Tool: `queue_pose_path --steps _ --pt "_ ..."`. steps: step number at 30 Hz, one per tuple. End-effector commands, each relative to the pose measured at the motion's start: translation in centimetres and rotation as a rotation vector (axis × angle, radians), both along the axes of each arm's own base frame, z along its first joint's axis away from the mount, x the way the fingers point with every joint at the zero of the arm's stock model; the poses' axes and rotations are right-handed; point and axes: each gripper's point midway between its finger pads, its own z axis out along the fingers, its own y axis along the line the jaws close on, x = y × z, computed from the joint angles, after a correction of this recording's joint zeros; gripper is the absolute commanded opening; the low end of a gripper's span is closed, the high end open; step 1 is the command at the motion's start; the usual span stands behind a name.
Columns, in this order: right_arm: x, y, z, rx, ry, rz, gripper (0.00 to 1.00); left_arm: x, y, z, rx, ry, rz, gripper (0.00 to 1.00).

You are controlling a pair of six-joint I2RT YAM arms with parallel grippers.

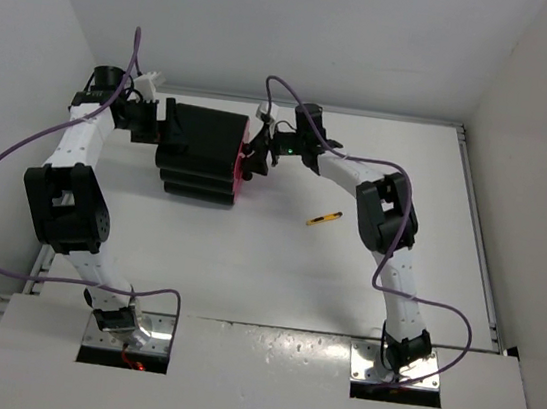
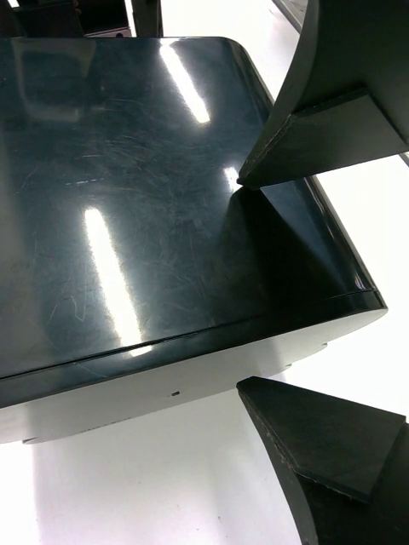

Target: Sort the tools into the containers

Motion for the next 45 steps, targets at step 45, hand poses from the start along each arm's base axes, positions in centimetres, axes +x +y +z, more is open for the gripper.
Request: queue_pose_path --steps 45 --pt "-0.2 -1.5 7.1 0.408 1.096 -0.341 0.58 0.6 -2.9 6.0 0.433 -0.295 0.140 1.00"
